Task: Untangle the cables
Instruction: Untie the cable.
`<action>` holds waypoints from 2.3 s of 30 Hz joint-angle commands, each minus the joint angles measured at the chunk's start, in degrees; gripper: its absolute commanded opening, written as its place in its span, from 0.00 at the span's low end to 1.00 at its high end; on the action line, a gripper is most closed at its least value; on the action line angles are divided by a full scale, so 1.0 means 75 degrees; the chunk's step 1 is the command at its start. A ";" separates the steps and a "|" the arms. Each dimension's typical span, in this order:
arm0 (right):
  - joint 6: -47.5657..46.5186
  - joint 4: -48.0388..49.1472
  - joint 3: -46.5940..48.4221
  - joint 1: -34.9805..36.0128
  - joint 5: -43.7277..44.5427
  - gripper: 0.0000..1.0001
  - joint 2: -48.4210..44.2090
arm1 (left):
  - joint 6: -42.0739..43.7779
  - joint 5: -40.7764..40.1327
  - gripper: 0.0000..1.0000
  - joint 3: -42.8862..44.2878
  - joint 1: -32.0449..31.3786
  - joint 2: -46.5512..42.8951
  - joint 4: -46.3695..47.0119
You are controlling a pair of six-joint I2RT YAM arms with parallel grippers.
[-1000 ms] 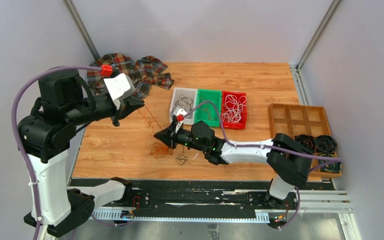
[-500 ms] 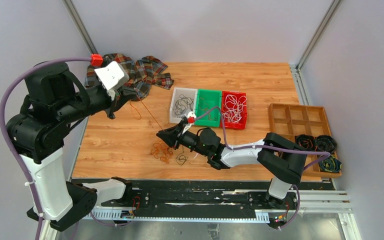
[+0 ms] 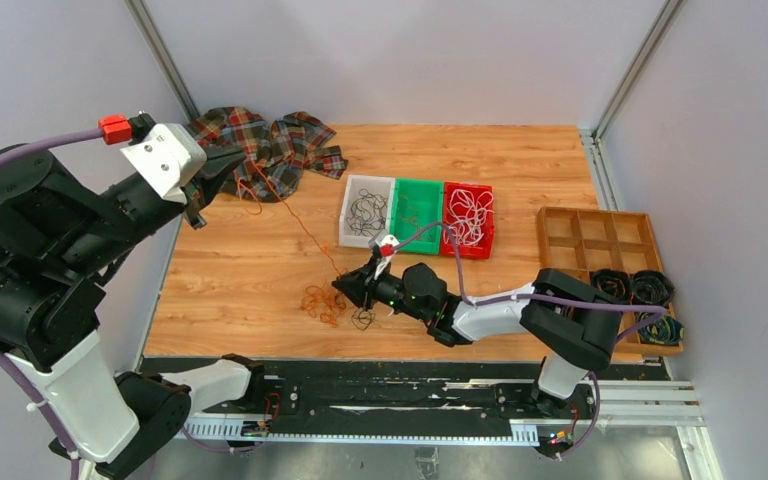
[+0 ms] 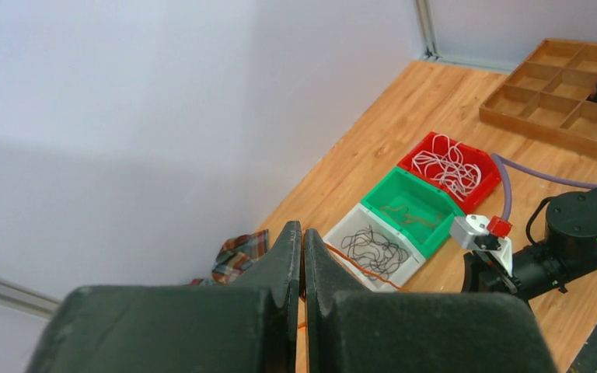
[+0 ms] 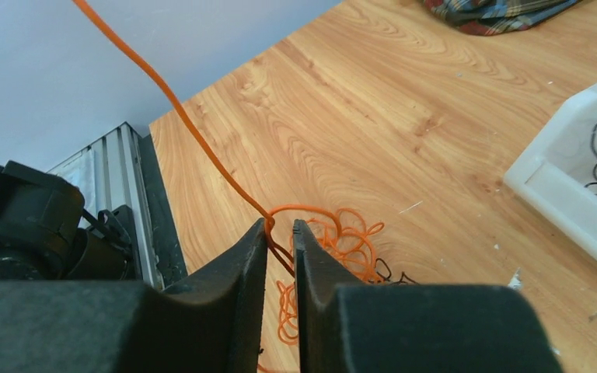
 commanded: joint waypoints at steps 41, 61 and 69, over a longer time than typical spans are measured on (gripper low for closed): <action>0.0407 -0.0567 0.0152 -0.0973 -0.1972 0.47 -0.1802 | -0.1082 0.1808 0.00 -0.1667 -0.0026 -0.0236 0.0534; 0.0963 0.0426 0.0468 -0.0968 -0.1950 0.21 -0.1306 | -0.1627 0.2256 0.00 -0.1771 -0.0023 -0.0645 0.0528; 0.1511 0.1017 -0.0132 -0.0901 -0.2397 0.25 -0.1618 | -0.1685 0.2302 0.00 -0.1715 -0.0021 -0.0606 0.0534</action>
